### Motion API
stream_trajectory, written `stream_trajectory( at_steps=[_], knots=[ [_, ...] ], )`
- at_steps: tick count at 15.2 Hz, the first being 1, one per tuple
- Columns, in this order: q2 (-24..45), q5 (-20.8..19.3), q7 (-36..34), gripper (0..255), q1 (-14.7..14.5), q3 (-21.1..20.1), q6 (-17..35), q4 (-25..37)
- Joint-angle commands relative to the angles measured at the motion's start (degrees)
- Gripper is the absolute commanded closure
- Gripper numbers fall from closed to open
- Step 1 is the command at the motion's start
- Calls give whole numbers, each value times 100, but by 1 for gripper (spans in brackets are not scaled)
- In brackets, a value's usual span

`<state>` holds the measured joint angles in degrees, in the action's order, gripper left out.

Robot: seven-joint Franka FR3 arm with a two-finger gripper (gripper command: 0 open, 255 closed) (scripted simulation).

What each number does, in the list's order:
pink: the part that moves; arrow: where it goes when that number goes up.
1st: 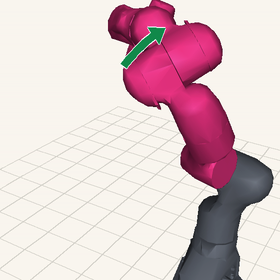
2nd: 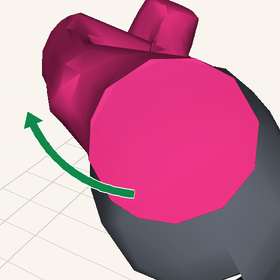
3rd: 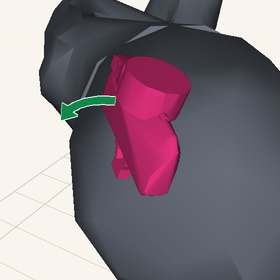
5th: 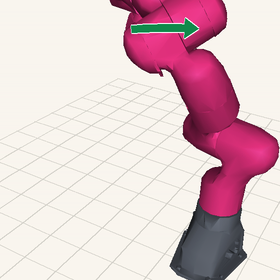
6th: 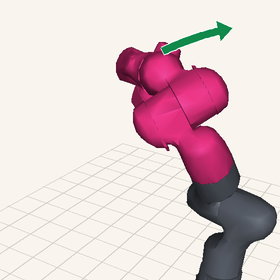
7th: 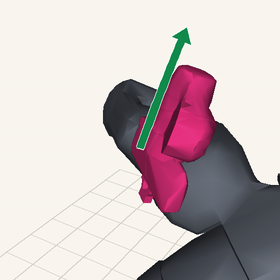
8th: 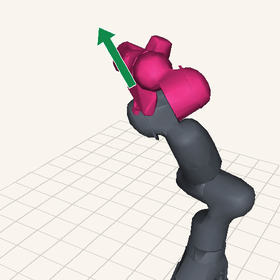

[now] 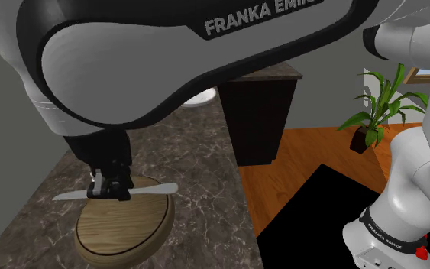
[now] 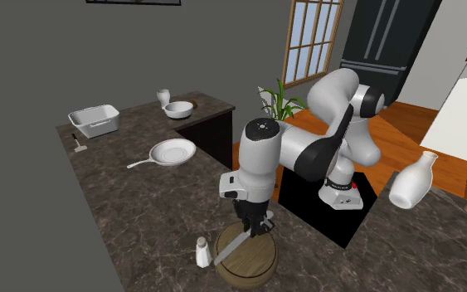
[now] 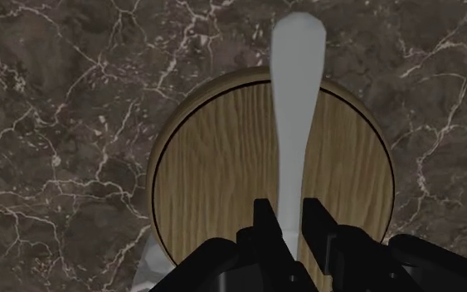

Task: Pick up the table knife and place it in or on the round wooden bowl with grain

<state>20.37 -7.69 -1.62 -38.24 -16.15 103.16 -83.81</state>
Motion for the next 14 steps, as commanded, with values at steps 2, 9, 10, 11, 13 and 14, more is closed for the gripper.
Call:
stream_trajectory(
  at_steps=[2,9,10,11,13,14],
  knots=[
    [12,-9,-16,255,10,5,228,-214],
    [75,-39,-50,255,20,20,643,-570],
    [76,-39,-50,255,20,20,642,-569],
    [76,-39,-50,255,20,20,642,-569],
    [76,-39,-50,255,20,20,642,-569],
    [76,-39,-50,255,20,20,642,-569]
  ],
)
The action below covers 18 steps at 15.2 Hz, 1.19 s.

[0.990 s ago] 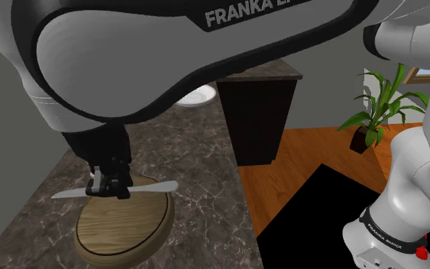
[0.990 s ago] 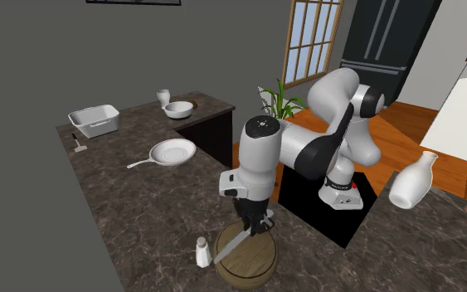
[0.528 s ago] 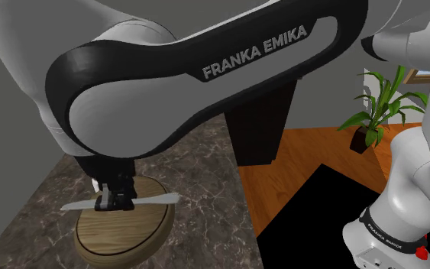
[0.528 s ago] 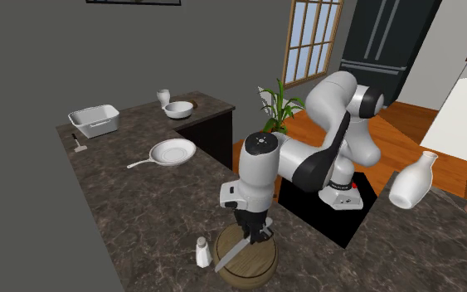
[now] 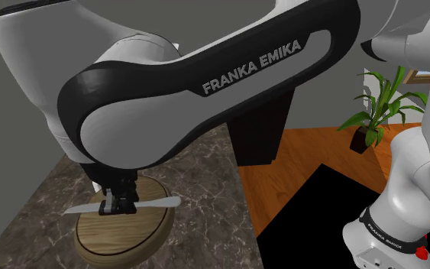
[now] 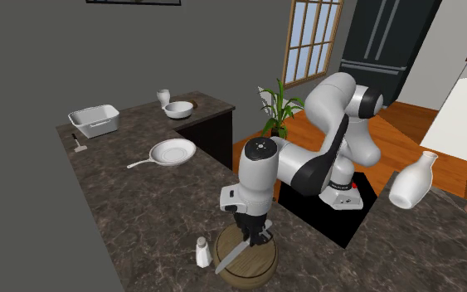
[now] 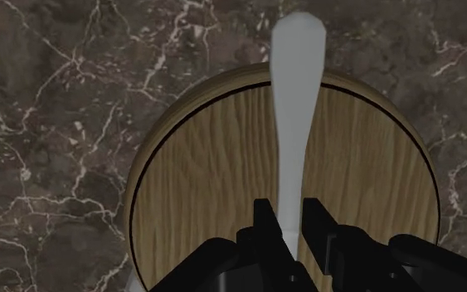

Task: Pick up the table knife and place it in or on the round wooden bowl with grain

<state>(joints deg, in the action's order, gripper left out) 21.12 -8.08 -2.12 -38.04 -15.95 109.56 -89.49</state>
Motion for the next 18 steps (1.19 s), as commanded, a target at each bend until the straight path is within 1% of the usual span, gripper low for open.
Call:
stream_trajectory(
  at_steps=[1,2,7,11,18],
  knots=[
    [1,0,0,255,0,0,2,-1],
    [1,0,0,0,0,0,2,-1],
    [1,0,0,0,0,0,2,-1],
    [-79,40,36,0,-34,-26,-690,616],
    [-79,40,36,0,-34,-26,-690,616]
  ],
)
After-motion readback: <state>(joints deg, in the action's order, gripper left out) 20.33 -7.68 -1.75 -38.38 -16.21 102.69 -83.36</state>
